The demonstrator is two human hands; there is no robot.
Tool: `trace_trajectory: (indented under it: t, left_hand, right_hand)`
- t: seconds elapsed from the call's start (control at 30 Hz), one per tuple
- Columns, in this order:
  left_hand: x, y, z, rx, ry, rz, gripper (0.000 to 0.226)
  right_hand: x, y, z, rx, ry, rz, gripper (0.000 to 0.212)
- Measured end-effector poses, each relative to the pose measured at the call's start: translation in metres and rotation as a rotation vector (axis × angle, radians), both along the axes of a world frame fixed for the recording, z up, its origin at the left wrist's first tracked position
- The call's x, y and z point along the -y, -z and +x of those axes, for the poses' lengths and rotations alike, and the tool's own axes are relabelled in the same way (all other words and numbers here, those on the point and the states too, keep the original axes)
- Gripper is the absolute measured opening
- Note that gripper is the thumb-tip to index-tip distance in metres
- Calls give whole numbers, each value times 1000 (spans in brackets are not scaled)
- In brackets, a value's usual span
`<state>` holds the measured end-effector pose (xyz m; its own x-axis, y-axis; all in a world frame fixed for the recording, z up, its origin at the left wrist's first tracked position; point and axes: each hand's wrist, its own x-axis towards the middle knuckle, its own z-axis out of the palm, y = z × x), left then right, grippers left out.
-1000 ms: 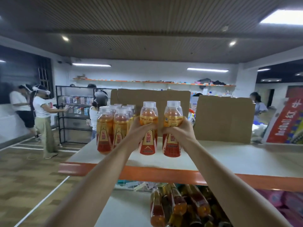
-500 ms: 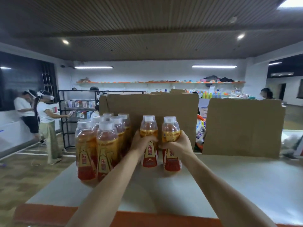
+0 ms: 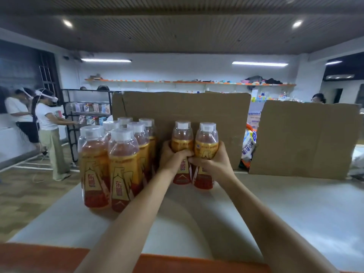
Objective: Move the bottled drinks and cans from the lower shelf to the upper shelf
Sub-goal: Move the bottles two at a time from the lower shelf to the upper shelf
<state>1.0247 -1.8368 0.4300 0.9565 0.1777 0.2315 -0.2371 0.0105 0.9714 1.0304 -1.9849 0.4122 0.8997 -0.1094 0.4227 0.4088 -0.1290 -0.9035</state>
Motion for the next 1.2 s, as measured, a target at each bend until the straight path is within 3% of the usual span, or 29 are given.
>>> trace_trajectory:
  t: [0.23, 0.4, 0.73, 0.93, 1.2]
  left_hand:
    - [-2, 20, 4, 17, -80, 197, 76]
    - [0, 28, 3, -22, -191, 425, 101]
    - [-3, 32, 9, 84, -210, 339, 87]
    - [-5, 35, 13, 104, -210, 341, 86]
    - [-5, 34, 15, 97, -198, 378, 82]
  right_hand:
    - [17, 7, -5, -239, -130, -150, 101]
    - [22, 5, -7, -243, -123, -202, 86]
    - [18, 14, -7, -83, 34, -227, 79]
    - [14, 17, -7, 5, 76, -307, 64]
    - [11, 23, -8, 28, 75, -293, 68]
